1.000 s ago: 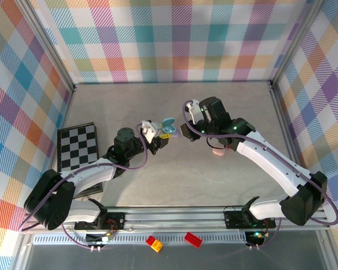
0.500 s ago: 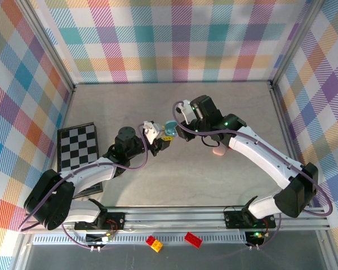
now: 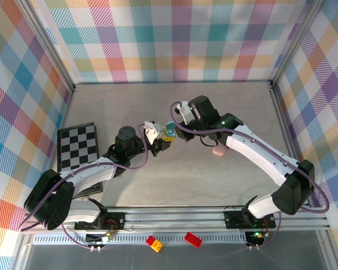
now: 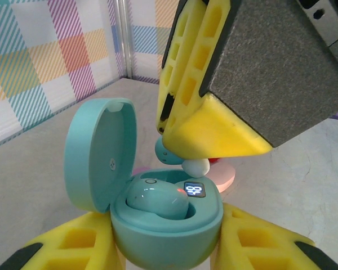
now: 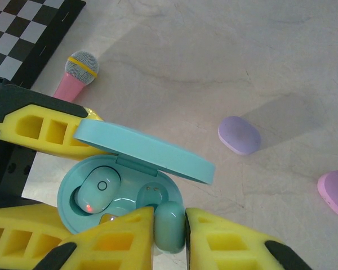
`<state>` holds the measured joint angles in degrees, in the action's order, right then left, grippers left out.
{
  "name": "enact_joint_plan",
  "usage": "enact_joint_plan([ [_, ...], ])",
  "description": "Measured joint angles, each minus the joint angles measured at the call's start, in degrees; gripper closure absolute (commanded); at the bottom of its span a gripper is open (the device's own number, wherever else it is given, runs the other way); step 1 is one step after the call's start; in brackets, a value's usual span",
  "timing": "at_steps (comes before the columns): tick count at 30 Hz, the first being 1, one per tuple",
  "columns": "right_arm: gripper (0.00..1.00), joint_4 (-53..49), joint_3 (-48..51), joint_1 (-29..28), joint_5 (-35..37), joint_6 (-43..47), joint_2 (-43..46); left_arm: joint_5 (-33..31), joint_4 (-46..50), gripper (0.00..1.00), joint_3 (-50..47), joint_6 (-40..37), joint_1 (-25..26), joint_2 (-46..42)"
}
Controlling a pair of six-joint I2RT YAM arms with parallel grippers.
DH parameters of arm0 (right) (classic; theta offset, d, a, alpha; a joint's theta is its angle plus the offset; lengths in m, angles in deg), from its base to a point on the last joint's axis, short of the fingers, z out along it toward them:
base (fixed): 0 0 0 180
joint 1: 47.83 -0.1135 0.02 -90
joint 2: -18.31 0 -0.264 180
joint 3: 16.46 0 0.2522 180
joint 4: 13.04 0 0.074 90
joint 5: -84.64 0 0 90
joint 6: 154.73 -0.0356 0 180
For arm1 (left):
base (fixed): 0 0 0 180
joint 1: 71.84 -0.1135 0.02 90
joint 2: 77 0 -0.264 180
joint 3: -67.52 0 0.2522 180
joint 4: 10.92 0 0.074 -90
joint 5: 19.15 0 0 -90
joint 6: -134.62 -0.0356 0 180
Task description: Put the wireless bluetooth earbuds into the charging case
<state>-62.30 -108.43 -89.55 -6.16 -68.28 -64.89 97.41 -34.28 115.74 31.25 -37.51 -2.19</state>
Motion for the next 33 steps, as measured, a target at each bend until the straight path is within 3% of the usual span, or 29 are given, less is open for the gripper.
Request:
enact_joint_plan([
  [33, 0.78, 3.3, 1.5, 0.0, -0.8, 0.0, -0.4, 0.7, -0.5, 0.68, 0.0, 1.6, 0.0, 0.0],
])
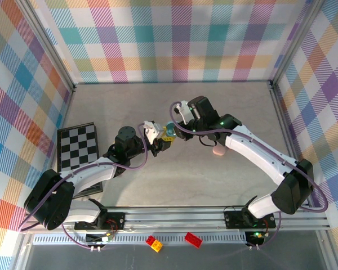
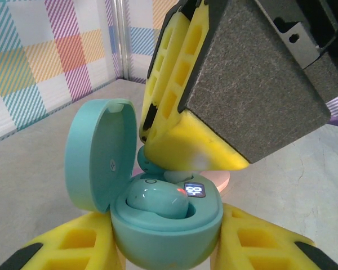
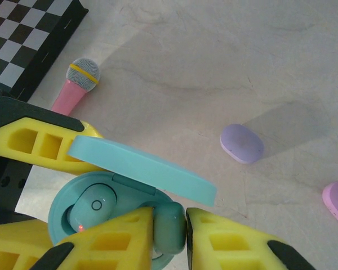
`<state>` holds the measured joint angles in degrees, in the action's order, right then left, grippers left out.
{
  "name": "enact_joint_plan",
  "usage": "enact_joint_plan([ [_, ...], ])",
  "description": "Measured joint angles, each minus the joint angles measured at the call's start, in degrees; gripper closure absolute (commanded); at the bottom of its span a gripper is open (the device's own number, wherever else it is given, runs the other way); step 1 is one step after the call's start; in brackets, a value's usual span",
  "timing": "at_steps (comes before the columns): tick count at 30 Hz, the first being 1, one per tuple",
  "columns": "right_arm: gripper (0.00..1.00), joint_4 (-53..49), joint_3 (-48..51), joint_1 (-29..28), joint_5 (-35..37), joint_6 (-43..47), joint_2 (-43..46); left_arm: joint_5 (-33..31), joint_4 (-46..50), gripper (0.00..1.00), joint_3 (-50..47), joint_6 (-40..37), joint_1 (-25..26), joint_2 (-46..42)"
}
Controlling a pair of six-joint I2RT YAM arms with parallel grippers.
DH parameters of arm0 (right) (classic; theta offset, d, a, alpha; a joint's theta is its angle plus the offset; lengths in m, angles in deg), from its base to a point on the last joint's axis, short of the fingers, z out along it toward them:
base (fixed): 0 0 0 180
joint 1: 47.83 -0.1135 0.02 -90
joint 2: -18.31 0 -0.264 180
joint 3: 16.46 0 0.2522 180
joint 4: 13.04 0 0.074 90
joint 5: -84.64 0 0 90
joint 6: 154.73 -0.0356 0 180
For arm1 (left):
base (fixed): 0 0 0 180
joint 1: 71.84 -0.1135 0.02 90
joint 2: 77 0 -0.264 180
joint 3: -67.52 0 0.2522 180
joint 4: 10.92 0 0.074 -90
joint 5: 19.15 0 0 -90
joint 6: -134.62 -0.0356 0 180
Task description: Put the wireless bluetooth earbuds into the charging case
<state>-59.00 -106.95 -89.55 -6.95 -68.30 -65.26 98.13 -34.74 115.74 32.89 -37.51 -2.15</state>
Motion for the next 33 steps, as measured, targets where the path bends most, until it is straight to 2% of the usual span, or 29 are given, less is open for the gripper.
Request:
enact_joint_plan([
  [10, 0.76, 0.7, 0.6, 0.0, -1.7, 0.1, 0.0, 0.1, 0.0, 0.68, 0.0, 0.2, 0.0, 0.0],
  [20, 0.76, 0.8, 1.3, 0.0, 0.2, 2.1, 0.4, 0.1, 0.0, 0.68, 0.0, 0.3, 0.0, 0.0],
  [33, 0.71, 2.7, 3.5, 0.0, -1.4, 2.3, 2.8, 0.1, -0.7, 0.68, 0.0, 0.6, 0.1, 0.0],
])
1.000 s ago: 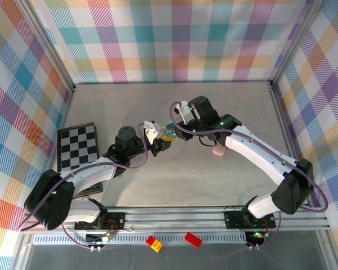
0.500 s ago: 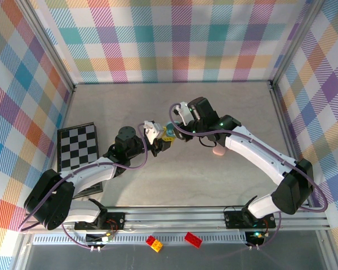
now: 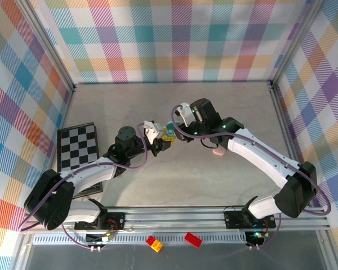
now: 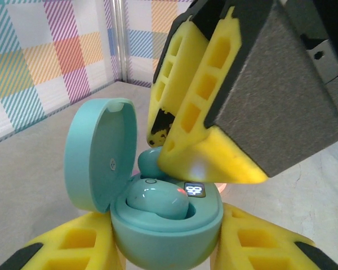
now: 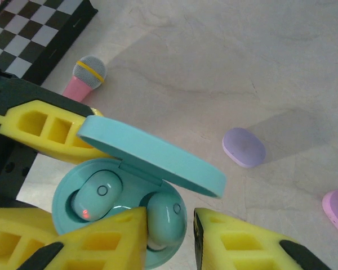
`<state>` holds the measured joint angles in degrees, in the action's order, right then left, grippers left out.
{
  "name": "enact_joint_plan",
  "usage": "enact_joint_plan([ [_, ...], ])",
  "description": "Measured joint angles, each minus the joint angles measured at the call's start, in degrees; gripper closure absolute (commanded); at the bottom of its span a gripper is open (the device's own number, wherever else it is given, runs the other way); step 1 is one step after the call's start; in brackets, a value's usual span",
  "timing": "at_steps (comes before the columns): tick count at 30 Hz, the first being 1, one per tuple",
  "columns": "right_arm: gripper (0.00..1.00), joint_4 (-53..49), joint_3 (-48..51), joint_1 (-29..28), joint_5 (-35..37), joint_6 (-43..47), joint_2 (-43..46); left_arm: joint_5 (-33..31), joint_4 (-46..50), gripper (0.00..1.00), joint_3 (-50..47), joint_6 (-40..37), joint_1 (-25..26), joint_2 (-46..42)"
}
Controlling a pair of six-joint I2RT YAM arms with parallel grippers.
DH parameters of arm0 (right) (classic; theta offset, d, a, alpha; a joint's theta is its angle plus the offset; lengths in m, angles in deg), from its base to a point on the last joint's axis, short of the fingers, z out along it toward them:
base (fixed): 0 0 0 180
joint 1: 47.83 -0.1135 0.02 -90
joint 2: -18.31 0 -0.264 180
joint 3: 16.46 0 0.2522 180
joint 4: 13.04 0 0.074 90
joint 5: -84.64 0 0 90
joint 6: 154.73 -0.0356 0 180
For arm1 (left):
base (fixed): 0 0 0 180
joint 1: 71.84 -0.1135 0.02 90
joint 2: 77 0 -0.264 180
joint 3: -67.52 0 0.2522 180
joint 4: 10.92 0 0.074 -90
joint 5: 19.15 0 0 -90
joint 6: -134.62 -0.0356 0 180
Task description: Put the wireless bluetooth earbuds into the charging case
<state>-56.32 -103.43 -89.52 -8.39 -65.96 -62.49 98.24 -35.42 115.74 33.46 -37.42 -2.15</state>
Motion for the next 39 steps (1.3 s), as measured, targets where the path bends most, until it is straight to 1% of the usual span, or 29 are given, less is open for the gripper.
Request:
enact_joint_plan([
  [6, 0.62, 1.5, 2.4, 1.6, -3.9, -2.3, 3.0, -0.1, -1.5, 0.68, 0.0, 0.2, 0.0, 0.0],
  [11, 0.43, 3.6, 4.8, 3.8, -7.5, -5.6, 5.6, 0.0, -2.7, 0.68, 0.0, 0.7, 0.0, 0.0],
  [16, 0.32, 8.0, 7.2, 6.8, -13.1, -9.6, 8.3, 0.1, -2.8, 0.68, 0.0, 0.9, 0.0, 0.0],
  [18, 0.3, 10.3, 7.3, 7.8, -15.5, -11.0, 8.4, 0.2, -2.8, 0.68, 0.0, 0.9, 0.0, 0.0],
  [21, 0.31, 12.7, 6.8, 9.2, -18.5, -13.6, 7.7, 0.3, -2.9, 0.68, 0.0, 0.9, 0.0, 0.0],
  [23, 0.38, 13.2, 5.2, 9.7, -19.9, -14.6, 6.1, 0.6, -3.0, 0.68, 0.0, 0.9, 0.0, 0.0],
  [25, 0.39, 12.9, 2.6, 10.0, -21.6, -15.2, 3.5, 0.7, -3.3, 0.68, 0.0, 0.9, 0.0, 0.0],
  [28, 0.5, 12.2, -1.4, 10.0, -24.1, -14.9, -0.3, 0.9, -3.9, 0.68, 0.0, 0.9, 0.0, 0.0],
  [30, 0.53, 11.9, -2.0, 10.0, -25.2, -14.8, -1.6, 1.1, -3.9, 0.68, 0.0, 0.9, 0.0, 0.0],
  [35, 0.56, 11.1, -1.4, 10.1, -27.5, -14.6, -1.2, 0.8, -3.7, 0.68, 0.0, 0.9, 0.0, -0.1],
  [39, 0.56, 11.0, 1.4, 10.1, -29.0, -14.6, 1.1, 0.3, -3.9, 0.68, 0.0, 1.1, 0.0, -0.1],
])
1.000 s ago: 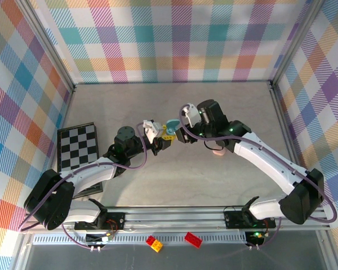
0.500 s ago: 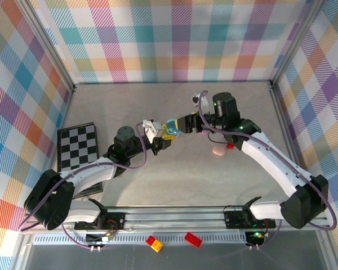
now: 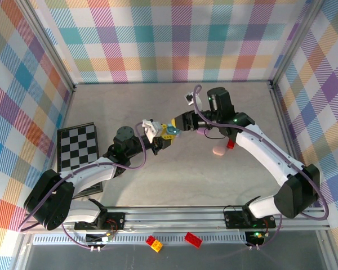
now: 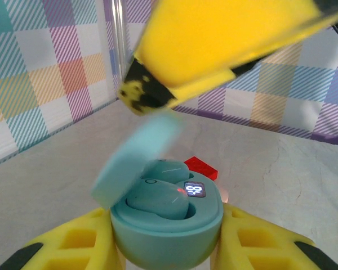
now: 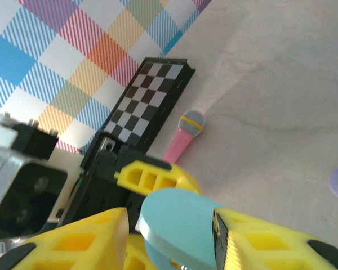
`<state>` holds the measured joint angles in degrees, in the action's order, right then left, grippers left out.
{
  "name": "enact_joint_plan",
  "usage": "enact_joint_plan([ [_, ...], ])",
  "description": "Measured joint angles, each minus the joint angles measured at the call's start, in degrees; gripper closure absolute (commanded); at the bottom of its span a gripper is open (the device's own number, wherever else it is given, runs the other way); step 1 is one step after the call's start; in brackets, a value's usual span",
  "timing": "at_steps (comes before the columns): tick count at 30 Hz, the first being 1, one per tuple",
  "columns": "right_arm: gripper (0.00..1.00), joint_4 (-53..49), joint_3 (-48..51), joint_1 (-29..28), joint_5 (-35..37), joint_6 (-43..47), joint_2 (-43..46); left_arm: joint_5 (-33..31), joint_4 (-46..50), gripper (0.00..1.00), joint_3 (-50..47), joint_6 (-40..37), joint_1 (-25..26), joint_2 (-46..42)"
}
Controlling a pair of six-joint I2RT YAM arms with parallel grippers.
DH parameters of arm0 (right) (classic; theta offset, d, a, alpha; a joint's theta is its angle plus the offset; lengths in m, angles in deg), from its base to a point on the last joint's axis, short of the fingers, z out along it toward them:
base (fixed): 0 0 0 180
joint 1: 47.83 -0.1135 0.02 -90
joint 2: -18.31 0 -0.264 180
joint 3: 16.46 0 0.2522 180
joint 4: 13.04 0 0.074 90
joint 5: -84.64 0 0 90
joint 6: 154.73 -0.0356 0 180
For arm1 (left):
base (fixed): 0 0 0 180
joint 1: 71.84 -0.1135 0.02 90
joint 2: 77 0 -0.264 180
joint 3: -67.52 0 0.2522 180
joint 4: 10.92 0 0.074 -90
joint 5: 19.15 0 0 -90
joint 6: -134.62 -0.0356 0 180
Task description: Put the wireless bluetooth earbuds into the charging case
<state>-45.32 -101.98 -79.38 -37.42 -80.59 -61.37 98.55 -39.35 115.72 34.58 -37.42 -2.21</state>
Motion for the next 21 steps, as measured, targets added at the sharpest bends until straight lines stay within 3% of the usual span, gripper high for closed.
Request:
enact_joint_plan([
  [5, 0.35, 0.8, 3.9, 0.5, 0.3, -2.6, 4.0, -0.3, -0.4, 0.68, 0.0, 0.6, 0.0, 0.0],
  [8, 0.28, 3.9, 6.7, 2.5, 0.4, -7.1, 6.3, -0.3, -1.2, 0.68, 0.0, 1.3, 0.0, 0.0],
  [13, 0.27, 12.1, 11.3, 6.4, -4.7, -19.0, 6.1, -0.9, -5.0, 0.68, -0.1, 3.1, 0.0, 0.0],
  [21, 0.27, 28.6, 16.1, 6.1, -15.2, -37.9, 0.7, -2.1, -12.0, 0.68, -0.3, 5.8, 0.0, 1.0],
])
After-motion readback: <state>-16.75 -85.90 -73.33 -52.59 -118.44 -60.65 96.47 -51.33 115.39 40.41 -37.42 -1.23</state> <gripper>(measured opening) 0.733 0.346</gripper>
